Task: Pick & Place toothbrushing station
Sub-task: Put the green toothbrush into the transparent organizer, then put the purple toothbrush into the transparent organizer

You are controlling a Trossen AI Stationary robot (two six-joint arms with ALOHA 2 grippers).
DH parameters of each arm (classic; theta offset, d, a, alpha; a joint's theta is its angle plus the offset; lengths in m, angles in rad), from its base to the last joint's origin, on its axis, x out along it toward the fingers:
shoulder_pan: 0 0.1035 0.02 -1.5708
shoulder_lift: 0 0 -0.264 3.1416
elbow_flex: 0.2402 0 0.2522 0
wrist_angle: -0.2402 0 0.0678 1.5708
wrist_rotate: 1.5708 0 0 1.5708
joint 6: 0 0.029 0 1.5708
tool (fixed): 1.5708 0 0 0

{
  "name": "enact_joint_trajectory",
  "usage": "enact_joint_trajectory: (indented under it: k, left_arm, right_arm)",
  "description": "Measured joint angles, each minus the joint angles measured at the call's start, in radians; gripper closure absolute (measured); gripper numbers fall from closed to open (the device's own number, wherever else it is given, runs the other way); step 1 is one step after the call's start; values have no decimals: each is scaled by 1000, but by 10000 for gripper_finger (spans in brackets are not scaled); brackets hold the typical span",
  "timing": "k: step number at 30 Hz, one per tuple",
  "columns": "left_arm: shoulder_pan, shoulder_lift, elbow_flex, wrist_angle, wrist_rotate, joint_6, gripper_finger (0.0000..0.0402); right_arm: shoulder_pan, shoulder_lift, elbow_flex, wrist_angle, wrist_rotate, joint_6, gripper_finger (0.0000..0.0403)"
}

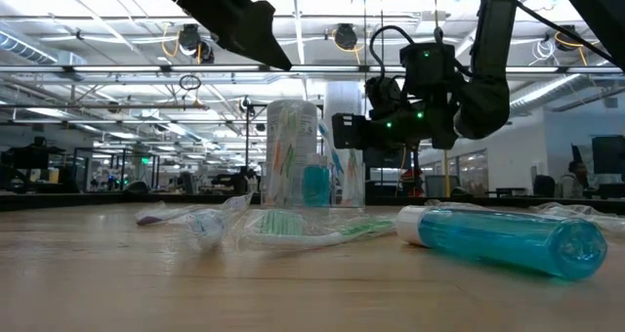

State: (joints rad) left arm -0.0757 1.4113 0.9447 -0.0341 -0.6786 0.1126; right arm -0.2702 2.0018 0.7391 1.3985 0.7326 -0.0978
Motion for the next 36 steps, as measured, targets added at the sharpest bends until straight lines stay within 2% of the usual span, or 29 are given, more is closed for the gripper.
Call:
enact_joint_trajectory:
  k: [6, 13, 18, 22, 28, 36]
  left_arm:
    - [0, 0, 0, 0, 57, -37, 188]
    - [0, 0, 0, -25, 50, -58, 188]
    - [8, 0, 0, -100, 46, -195, 188]
    - [26, 0, 0, -166, 49, -266, 188]
    - [43, 0, 0, -282, 59, -421, 188]
    - [55, 0, 1, -389, 233, -516, 188]
  right_arm:
    - [14, 0, 0, 0, 0, -69, 301]
    - [42, -1, 0, 3, 4, -149, 242]
    - [83, -55, -1, -36, 106, -273, 215]
    - [130, -132, -2, -134, 191, -345, 204]
    - [197, -250, -2, -386, 208, -325, 204]
    - [253, -394, -1, -752, 200, -179, 210]
